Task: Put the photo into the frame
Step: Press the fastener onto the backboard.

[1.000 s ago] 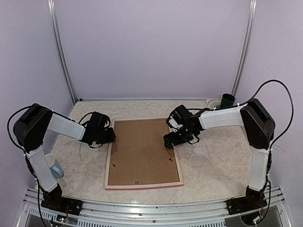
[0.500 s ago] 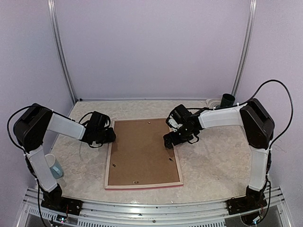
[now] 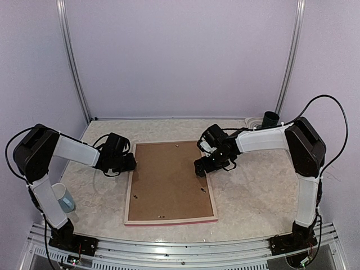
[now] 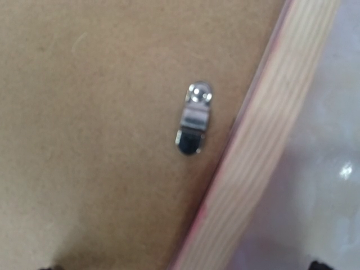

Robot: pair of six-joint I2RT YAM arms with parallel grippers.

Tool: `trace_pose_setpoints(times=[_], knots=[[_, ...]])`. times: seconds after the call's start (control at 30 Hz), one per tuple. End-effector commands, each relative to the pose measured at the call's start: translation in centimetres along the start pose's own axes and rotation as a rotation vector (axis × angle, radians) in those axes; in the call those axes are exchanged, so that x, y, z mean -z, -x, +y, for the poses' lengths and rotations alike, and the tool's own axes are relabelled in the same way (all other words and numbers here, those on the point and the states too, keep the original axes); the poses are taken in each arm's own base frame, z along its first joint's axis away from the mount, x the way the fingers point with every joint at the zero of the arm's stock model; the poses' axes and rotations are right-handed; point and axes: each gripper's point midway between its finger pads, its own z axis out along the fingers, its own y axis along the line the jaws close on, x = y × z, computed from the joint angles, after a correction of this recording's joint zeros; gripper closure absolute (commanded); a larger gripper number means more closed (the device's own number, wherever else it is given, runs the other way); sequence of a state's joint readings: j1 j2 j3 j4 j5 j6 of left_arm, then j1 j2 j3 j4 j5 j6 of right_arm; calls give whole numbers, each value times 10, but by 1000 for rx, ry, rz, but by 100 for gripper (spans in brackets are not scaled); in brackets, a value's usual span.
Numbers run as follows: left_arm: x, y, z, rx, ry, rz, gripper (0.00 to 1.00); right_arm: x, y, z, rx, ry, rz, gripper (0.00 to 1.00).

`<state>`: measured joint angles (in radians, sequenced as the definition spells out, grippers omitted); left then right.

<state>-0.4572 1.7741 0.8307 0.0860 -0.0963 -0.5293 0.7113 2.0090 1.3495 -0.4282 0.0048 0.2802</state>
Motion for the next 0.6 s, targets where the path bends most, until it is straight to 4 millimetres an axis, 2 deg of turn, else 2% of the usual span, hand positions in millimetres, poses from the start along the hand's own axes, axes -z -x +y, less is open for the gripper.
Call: trace_pose_setpoints(times=[0.0,0.27,0.57], knots=[[-1,-29,24,-29,98,106,69,-8,-7,0,15,-13,33,2],[-8,-23,32,-35,177,89,75,-8,-8,2,20,-7,33,2],[-15,-26,37,-20,246,65,83,-9,-10,2,29,0,34,7]])
